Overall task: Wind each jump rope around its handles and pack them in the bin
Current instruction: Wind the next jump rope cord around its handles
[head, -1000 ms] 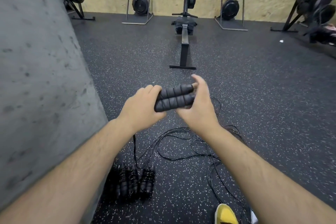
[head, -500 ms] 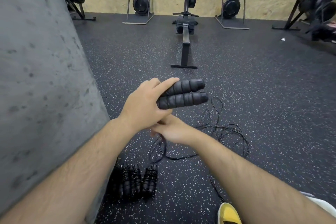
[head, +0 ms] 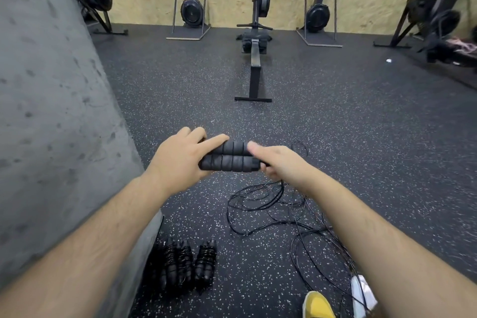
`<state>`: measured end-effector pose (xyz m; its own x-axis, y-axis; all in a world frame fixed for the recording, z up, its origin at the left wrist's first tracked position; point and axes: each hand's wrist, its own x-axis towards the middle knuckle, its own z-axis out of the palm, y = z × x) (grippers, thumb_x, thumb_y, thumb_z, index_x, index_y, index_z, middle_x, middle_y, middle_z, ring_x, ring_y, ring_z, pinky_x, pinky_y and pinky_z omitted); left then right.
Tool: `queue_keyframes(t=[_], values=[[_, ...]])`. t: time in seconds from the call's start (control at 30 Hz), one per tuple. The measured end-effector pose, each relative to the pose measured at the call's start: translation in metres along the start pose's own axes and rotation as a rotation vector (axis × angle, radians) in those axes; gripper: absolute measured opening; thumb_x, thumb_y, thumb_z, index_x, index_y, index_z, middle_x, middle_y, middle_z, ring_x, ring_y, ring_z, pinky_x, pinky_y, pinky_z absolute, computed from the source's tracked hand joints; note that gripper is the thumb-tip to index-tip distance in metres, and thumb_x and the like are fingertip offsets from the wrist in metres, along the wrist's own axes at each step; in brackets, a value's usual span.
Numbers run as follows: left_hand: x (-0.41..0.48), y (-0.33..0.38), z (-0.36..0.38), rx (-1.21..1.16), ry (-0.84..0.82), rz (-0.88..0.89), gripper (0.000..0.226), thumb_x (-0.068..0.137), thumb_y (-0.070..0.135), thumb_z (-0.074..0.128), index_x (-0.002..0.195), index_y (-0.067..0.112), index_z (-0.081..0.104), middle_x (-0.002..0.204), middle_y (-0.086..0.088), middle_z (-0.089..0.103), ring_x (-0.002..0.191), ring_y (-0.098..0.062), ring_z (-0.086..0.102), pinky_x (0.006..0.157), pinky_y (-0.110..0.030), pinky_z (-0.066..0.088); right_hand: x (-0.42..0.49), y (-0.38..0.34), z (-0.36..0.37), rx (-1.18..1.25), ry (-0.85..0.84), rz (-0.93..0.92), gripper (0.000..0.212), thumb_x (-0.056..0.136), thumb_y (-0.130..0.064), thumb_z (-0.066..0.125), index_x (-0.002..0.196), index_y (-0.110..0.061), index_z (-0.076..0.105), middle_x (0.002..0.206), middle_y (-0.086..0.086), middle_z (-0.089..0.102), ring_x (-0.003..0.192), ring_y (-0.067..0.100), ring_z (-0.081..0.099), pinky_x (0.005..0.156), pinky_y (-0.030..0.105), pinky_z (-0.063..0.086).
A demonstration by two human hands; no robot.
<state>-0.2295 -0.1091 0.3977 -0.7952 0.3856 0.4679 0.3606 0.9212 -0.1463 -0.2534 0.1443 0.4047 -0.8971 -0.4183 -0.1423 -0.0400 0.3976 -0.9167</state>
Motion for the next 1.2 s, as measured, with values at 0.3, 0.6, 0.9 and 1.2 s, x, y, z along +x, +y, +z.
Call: queue_keyframes(t=[0.3,0.6,0.9,1.2], values=[[0.002,0.013,0.006,-0.036,-0.148,-0.141,0.096,0.065,0.087,0.061,0.147,0.042,0.039,0.101,0.007,0.053,0.091,-0.021,0.056,0.066,-0.036,0.052,0.003,0.004,0.011,-0.392,0.257,-0.100,0.025,0.093,-0.045,0.065,0.095,-0.021,0.070,0.076,-0.007,0.067,0.065,0.008,0.057,0.059,0.026,0.042],[0.005,0.013,0.011,-0.038,-0.154,-0.156,0.074,0.068,0.092,0.048,0.131,0.052,0.046,0.088,0.012,0.050,0.088,-0.017,0.060,0.061,-0.029,0.045,-0.012,-0.012,0.007,-0.693,0.238,-0.163,0.019,0.096,-0.039,0.055,0.101,-0.024,0.064,0.092,-0.005,0.066,0.084,0.019,0.062,0.078,0.035,0.053],[-0.005,0.007,0.002,-0.339,-0.279,-0.030,0.071,0.066,0.084,0.059,0.127,0.049,0.054,0.086,0.013,0.055,0.084,-0.012,0.059,0.074,-0.033,0.052,-0.022,-0.021,-0.031,-0.806,0.212,-0.464,0.017,0.102,-0.027,0.052,0.105,-0.030,0.068,0.097,-0.016,0.056,0.088,0.009,0.056,0.079,0.032,0.047],[-0.005,0.043,-0.030,-0.681,-0.065,-0.139,0.052,0.068,0.068,0.072,0.112,0.044,0.059,0.083,0.008,0.058,0.085,-0.009,0.059,0.080,-0.031,0.049,0.000,0.015,0.007,-0.216,0.084,-0.166,0.036,0.100,-0.006,0.045,0.091,-0.034,0.066,0.084,-0.016,0.063,0.071,0.000,0.053,0.071,0.028,0.047]])
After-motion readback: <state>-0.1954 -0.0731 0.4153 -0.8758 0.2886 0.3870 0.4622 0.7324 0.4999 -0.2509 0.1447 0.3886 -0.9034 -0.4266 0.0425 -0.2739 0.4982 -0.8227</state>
